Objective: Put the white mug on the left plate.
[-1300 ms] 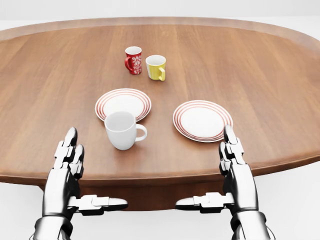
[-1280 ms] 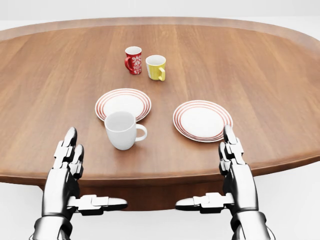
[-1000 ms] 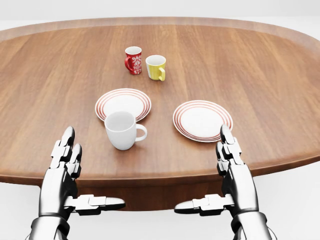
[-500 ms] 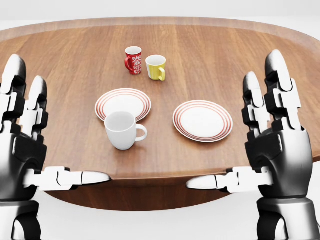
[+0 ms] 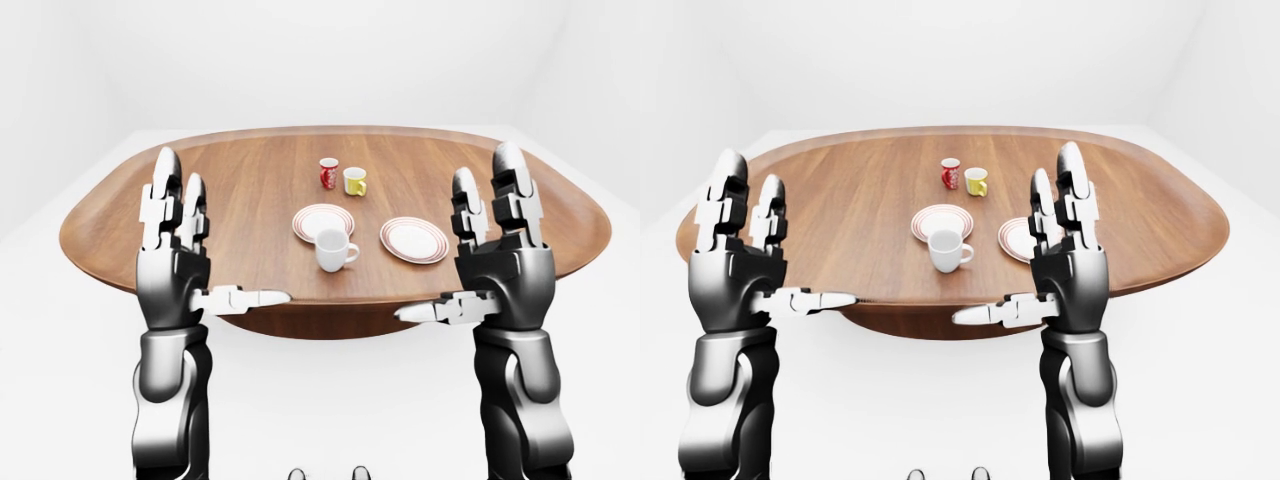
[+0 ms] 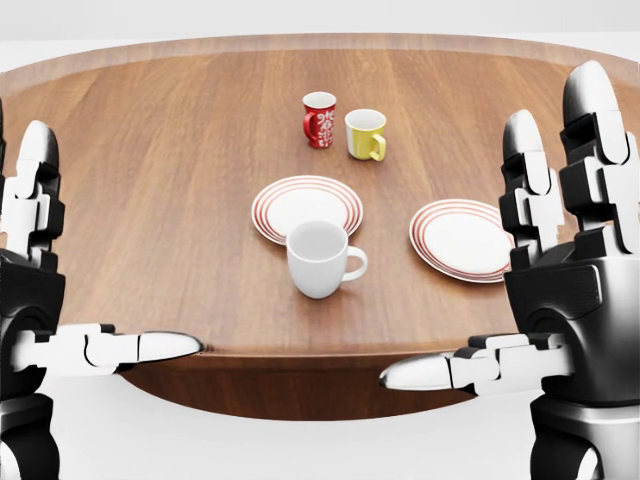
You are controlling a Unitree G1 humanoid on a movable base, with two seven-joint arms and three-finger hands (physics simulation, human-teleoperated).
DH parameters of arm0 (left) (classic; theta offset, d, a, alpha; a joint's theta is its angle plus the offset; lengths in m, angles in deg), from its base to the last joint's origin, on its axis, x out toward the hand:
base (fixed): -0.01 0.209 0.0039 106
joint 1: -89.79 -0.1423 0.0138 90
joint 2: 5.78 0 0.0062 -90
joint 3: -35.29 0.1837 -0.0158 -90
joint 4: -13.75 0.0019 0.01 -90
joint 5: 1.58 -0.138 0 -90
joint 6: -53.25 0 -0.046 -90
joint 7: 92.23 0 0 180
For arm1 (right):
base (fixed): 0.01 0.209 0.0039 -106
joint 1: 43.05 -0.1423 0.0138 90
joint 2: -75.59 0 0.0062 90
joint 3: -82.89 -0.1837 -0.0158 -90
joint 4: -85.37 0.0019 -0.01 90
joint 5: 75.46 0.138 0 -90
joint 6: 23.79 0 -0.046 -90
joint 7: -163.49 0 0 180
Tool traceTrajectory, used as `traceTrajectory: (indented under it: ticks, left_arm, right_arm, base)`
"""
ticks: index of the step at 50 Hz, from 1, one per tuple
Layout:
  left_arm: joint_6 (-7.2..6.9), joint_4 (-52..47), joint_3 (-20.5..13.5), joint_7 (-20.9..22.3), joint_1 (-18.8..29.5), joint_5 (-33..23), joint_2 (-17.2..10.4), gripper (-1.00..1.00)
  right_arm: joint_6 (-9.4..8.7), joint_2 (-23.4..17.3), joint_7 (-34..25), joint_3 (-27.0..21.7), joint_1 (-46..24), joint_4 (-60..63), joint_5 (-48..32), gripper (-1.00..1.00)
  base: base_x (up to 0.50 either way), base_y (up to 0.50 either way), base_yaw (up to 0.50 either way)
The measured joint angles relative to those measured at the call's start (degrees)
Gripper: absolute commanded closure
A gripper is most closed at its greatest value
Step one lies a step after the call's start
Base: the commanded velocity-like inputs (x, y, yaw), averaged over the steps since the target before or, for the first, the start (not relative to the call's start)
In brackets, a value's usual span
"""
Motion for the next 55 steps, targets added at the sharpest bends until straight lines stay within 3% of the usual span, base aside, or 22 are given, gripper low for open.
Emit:
traceTrajectory:
  ticks: [16, 31, 55]
  left_arm:
    - [0.00, -0.53, -0.52, -0.19, 0.36, 0.32, -0.28, -0.98]
    - [0.00, -0.81, -0.65, -0.22, 0.22, 0.37, -0.29, -0.97]
    - [0.00, -0.83, -0.87, -0.30, 0.03, 0.59, -0.28, -0.98]
  right_arm:
    - [0.00, -0.06, -0.50, 0.08, 0.01, 0.49, 0.11, -1.00]
    - [0.00, 0.05, -0.90, 0.10, 0.45, -0.23, -1.01, -1.00]
    - [0.00, -0.10, -1.26, -0.38, 0.73, 1.25, 1.38, -1.00]
  base:
    - [0.00, 0.48, 0.00]
    - [0.00, 0.01, 0.00]
    - [0.49, 0.00, 0.00]
